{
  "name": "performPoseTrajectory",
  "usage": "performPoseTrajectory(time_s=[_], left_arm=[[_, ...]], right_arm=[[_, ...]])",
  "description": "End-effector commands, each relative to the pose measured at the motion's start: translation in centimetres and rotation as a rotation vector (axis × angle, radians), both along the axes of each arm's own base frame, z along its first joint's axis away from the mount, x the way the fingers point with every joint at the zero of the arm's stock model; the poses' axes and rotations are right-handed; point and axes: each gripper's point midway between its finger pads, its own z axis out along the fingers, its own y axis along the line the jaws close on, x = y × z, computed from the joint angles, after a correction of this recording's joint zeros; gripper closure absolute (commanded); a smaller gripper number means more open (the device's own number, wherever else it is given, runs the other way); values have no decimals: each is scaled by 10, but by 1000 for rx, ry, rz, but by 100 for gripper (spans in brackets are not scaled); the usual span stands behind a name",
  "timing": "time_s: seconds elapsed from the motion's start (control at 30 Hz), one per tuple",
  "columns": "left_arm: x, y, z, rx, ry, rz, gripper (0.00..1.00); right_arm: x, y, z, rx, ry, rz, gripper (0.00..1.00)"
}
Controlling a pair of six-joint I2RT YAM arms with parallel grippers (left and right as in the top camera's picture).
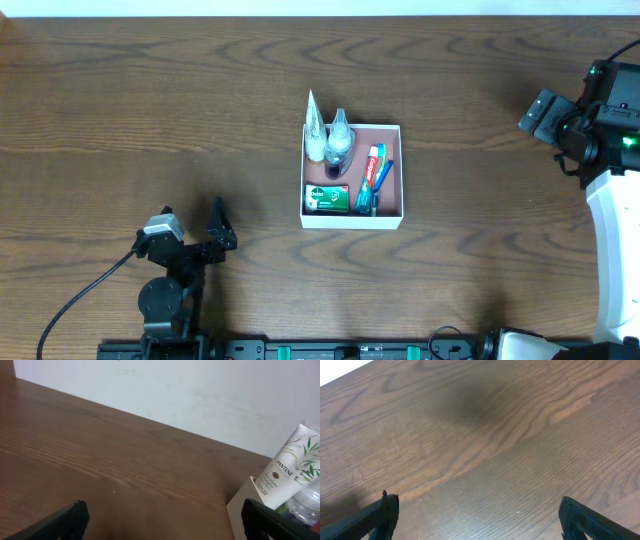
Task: Pack container
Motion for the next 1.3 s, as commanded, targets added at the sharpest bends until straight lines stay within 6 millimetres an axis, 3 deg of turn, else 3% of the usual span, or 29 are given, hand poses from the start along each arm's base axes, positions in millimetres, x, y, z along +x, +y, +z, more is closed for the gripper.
performPoseTrajectory(time_s=[0.0, 0.27, 0.4, 0.67, 0.83, 0.93, 1.03, 1.1, 1.17, 1.27], left_arm=[[0, 0, -16, 1, 36, -5, 2], [0, 0, -16, 1, 36, -5, 2], [0, 0, -16, 1, 36, -5, 2], [0, 0, -16, 1, 36, -5, 2], [0, 0, -16, 1, 36, -5, 2], [0, 0, -16, 1, 36, -5, 2], [0, 0, -16, 1, 35, -5, 2], [0, 0, -16, 1, 36, -5, 2], [0, 0, -16, 1, 36, -5, 2], [0, 0, -16, 1, 36, -5, 2]], right_arm=[[0, -2, 0, 6, -1, -12, 1], [0, -2, 0, 6, -3, -12, 1], [-5, 1, 18, -3, -51, -7, 1], [-41, 49, 107, -31, -316, 116, 1], [-85, 78, 162, -29, -512, 209, 1], [-118, 81, 182, -29, -591, 223, 1], [-143, 82, 184, -24, -628, 234, 1], [-154, 94, 174, 14, -639, 293, 1], [-160, 94, 155, 13, -637, 296, 1], [-154, 94, 129, 21, -683, 290, 1]])
